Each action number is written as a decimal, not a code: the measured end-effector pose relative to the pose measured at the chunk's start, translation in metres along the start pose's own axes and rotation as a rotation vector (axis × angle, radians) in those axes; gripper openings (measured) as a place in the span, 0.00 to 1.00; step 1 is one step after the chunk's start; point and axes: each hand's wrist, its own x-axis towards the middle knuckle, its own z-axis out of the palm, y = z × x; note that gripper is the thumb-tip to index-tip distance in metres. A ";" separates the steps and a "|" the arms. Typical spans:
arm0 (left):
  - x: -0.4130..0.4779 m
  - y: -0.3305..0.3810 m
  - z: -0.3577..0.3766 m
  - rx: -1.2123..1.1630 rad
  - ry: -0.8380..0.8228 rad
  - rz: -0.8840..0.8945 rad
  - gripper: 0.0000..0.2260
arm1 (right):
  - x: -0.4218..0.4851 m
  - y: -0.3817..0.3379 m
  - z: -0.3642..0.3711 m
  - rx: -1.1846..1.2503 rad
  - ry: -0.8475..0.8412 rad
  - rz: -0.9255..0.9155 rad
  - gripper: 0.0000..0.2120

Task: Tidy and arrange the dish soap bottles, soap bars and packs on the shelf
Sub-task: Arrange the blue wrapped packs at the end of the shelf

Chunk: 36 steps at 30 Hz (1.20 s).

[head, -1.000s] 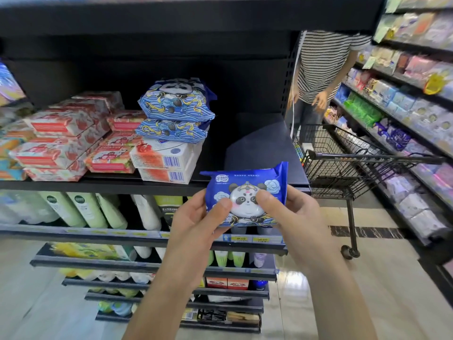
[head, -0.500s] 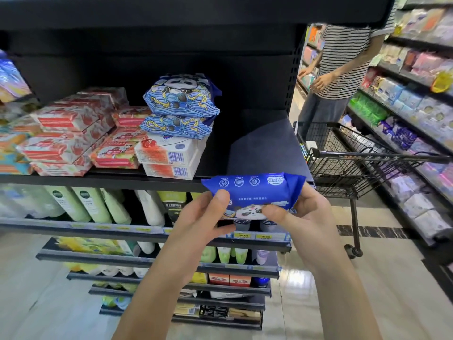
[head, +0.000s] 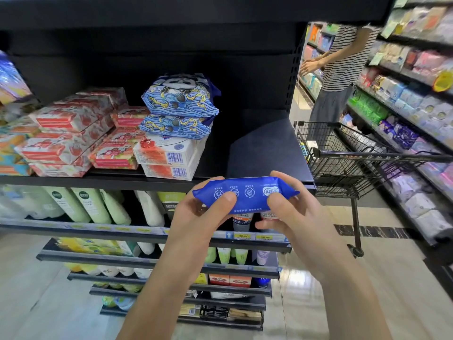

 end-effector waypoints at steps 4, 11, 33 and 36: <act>0.002 -0.003 0.002 0.033 -0.015 -0.027 0.29 | 0.000 -0.004 0.005 0.017 0.057 -0.013 0.33; 0.003 -0.003 0.005 0.029 -0.042 -0.041 0.26 | -0.001 0.001 0.000 0.031 0.058 -0.073 0.28; -0.001 0.004 -0.001 -0.009 -0.068 -0.068 0.20 | -0.002 0.006 -0.004 0.039 -0.003 -0.099 0.37; -0.002 0.002 0.000 -0.007 -0.086 -0.050 0.19 | -0.001 0.006 0.001 0.010 0.028 -0.064 0.28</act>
